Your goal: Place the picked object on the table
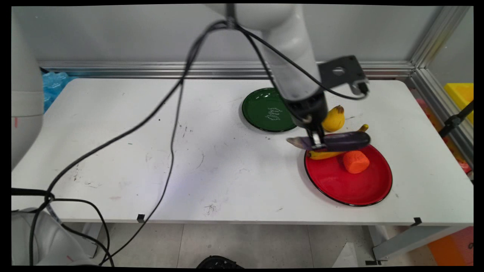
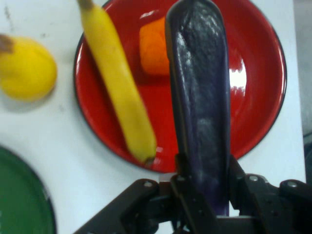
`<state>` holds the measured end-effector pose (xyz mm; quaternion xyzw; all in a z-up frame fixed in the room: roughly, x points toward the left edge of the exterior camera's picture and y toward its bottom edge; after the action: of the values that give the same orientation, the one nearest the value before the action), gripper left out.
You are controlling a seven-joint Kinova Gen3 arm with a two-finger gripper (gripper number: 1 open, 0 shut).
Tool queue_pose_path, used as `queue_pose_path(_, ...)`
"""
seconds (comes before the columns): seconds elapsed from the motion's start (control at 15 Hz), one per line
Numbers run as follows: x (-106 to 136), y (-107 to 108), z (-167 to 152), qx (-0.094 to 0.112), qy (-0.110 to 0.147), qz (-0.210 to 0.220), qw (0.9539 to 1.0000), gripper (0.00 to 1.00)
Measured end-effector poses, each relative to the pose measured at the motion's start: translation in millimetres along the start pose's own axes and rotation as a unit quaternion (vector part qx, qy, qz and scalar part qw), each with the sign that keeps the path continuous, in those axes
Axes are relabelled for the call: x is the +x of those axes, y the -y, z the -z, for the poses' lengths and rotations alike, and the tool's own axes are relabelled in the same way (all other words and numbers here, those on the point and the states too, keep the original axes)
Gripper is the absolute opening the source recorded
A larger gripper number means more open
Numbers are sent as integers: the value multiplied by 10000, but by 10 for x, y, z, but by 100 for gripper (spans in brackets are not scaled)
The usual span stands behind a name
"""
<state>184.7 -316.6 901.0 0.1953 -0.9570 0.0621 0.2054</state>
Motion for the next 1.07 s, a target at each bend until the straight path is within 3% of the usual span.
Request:
queue_pose_path(0.2,-284,155,274,-8,67,-82,9999,0)
queue_pose_path(0.53,-681,373,447,-11,209,-132,9997,0)
queue_pose_path(1.07,-1196,695,269,-208,375,-310,9986,0)
